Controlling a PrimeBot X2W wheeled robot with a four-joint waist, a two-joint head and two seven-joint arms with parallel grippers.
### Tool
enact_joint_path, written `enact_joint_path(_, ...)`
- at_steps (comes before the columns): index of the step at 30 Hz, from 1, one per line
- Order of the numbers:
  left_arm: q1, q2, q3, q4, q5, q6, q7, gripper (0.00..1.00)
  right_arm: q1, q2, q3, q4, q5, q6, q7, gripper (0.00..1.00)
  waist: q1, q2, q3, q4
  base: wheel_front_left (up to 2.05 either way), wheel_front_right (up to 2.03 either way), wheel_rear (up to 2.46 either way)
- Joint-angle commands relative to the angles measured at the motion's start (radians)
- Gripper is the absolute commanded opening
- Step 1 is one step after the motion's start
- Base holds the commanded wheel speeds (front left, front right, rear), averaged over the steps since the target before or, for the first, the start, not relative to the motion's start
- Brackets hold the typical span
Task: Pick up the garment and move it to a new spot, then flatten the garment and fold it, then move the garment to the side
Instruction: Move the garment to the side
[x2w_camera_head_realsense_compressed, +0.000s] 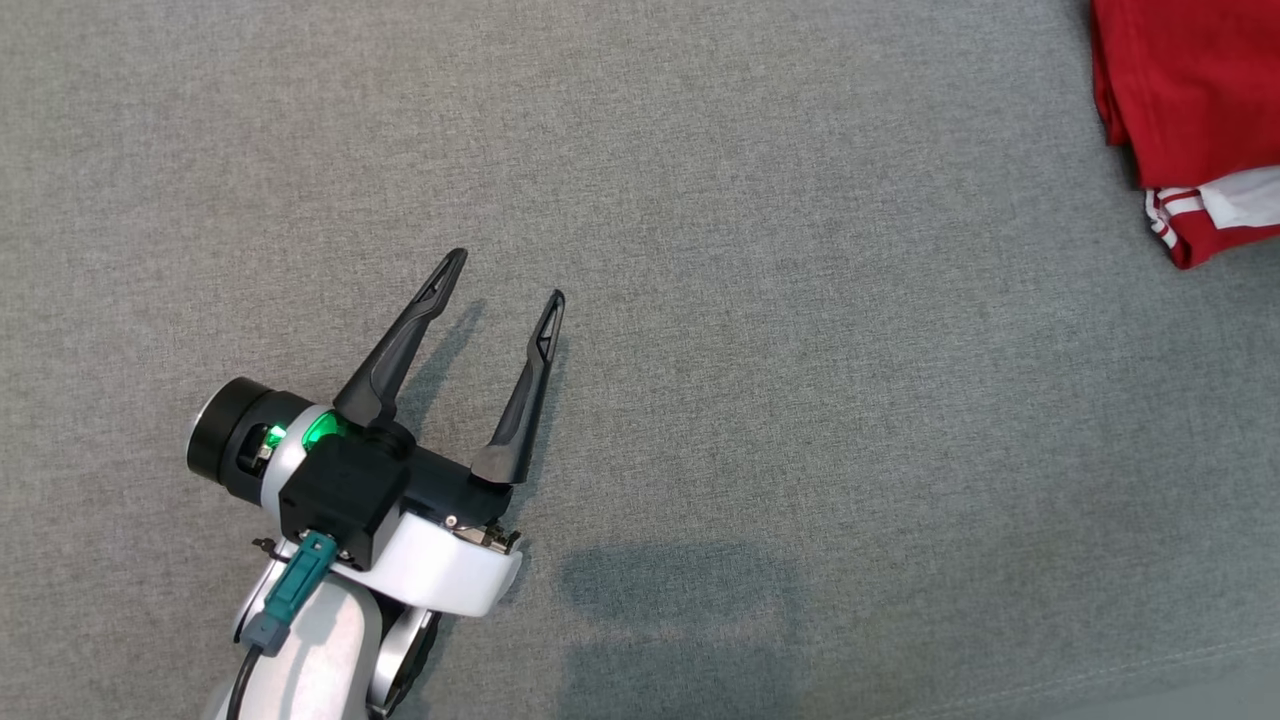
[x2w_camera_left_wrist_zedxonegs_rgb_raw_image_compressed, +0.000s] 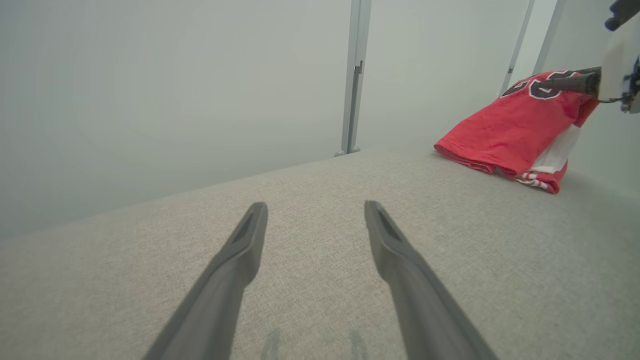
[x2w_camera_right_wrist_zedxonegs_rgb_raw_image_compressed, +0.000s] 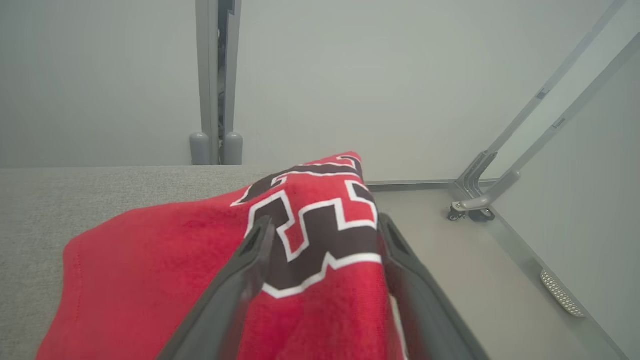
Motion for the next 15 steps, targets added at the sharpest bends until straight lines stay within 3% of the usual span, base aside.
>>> enact_joint_path(1,-0.023,0.016,0.026,-0.031,0.005,0.005,0.004,1.0,-0.006,-0.03,-0.018,-0.002,-0.03,0.001,-0.013,1.0,0.0,0.0,0.002,0.0,0.0,0.0,0.0)
enact_joint_path(8,-0.026,0.018,0.022,-0.038,0.003,0.013,0.007,1.0,-0.007,-0.051,-0.173,-0.027,-0.236,0.001,-0.013,1.0,0.0,0.0,0.002,-0.011,0.0,0.0,0.0)
enact_joint_path(15,-0.021,0.008,0.019,-0.012,-0.011,0.025,-0.008,1.0,0.076,0.092,-0.33,-0.158,-0.394,0.001,-0.013,1.0,0.0,0.0,-0.042,-0.02,0.0,0.0,0.0)
